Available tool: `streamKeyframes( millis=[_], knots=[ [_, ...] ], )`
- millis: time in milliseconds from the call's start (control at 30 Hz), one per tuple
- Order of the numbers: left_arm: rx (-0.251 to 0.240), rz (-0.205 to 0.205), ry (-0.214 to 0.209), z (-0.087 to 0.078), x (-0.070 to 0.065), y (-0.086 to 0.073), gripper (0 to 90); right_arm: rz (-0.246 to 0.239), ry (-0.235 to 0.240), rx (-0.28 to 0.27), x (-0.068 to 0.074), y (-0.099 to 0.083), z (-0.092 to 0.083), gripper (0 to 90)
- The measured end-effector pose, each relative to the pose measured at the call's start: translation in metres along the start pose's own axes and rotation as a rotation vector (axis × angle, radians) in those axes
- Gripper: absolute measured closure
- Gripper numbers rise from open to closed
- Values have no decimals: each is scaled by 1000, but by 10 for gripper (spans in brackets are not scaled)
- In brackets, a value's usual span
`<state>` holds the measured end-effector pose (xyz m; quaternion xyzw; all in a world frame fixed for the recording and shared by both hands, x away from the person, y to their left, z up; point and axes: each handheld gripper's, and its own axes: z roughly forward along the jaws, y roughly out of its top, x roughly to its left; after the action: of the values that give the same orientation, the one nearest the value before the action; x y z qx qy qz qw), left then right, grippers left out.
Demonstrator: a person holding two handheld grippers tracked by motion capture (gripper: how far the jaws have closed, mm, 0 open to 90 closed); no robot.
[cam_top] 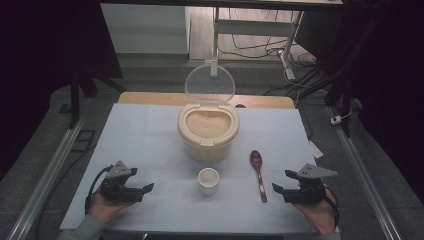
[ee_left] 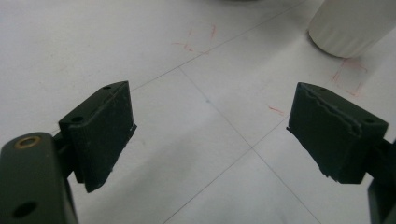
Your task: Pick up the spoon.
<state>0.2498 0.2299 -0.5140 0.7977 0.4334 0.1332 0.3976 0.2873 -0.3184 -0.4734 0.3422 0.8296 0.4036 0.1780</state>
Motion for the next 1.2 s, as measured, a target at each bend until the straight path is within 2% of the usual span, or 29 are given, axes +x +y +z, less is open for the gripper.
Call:
streamKeyframes(
  millis=[100, 233, 467, 633, 833, 1200],
  knots=[
    [-5, 4, 2, 0, 0, 0, 144, -7, -13, 13, 5, 8, -2, 283],
    [2, 1, 0, 1, 0, 0, 146, 11, -31, 52, 11, 22, -2, 281],
    [10, 0, -3, 3, -1, 0, 145, 36, -53, 168, 26, 46, 5, 286],
    [15, 1, -1, 4, -1, 0, 145, 79, -74, 238, 27, 56, 13, 296],
    [19, 3, -2, 5, -1, -1, 144, 137, -95, 316, 26, 58, 28, 320],
    [32, 19, -9, 7, -2, -2, 139, 193, -100, 443, 30, 48, 55, 375]
  ],
)
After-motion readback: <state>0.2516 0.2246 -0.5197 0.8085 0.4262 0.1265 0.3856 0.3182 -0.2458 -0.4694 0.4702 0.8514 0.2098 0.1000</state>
